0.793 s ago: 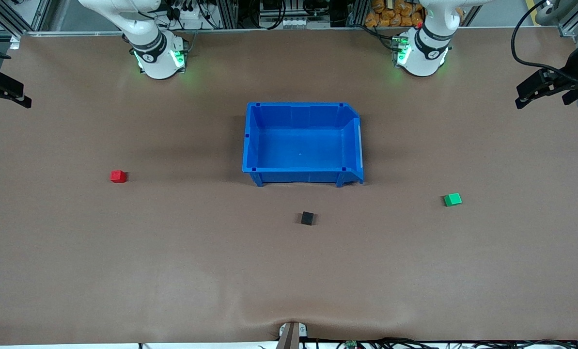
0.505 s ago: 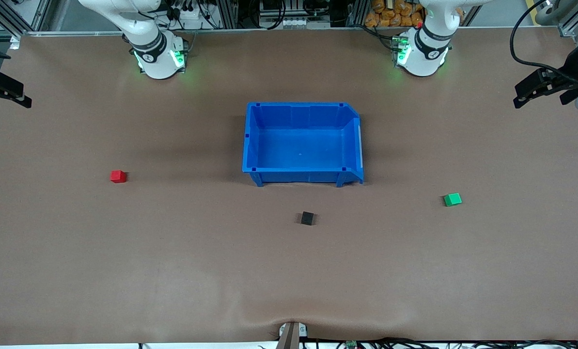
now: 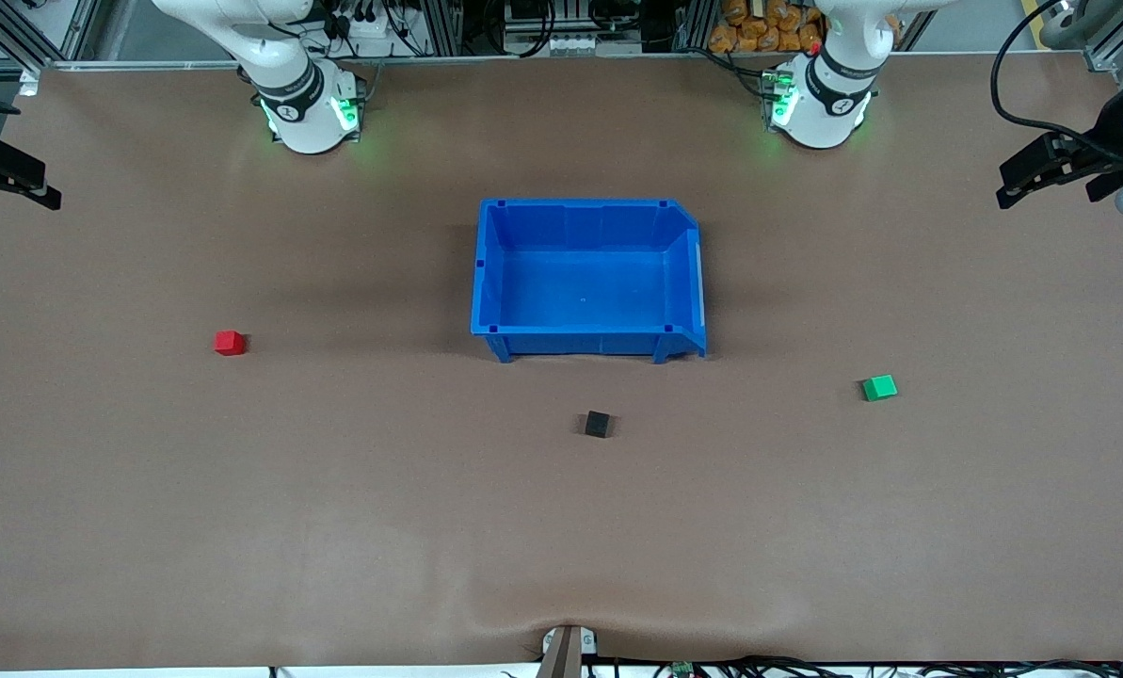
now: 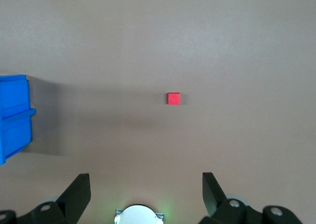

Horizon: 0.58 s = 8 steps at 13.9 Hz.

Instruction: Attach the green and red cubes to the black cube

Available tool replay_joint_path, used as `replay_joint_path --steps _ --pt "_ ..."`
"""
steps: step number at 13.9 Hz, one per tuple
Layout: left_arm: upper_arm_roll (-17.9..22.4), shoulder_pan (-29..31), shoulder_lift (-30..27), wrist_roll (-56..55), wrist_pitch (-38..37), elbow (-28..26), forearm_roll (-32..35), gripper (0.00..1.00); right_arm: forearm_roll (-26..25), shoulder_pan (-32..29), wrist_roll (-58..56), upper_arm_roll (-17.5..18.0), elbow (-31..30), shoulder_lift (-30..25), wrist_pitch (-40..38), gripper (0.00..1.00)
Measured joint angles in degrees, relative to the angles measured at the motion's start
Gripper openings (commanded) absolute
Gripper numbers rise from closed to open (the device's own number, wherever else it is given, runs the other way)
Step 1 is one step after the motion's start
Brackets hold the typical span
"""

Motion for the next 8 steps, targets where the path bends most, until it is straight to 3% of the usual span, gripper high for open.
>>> replay_joint_path --steps 8 --pt "-0.1 0.0 0.3 0.0 -0.6 -0.5 0.0 1.0 0.1 0.0 0.0 0.0 0.0 0.0 0.1 1.0"
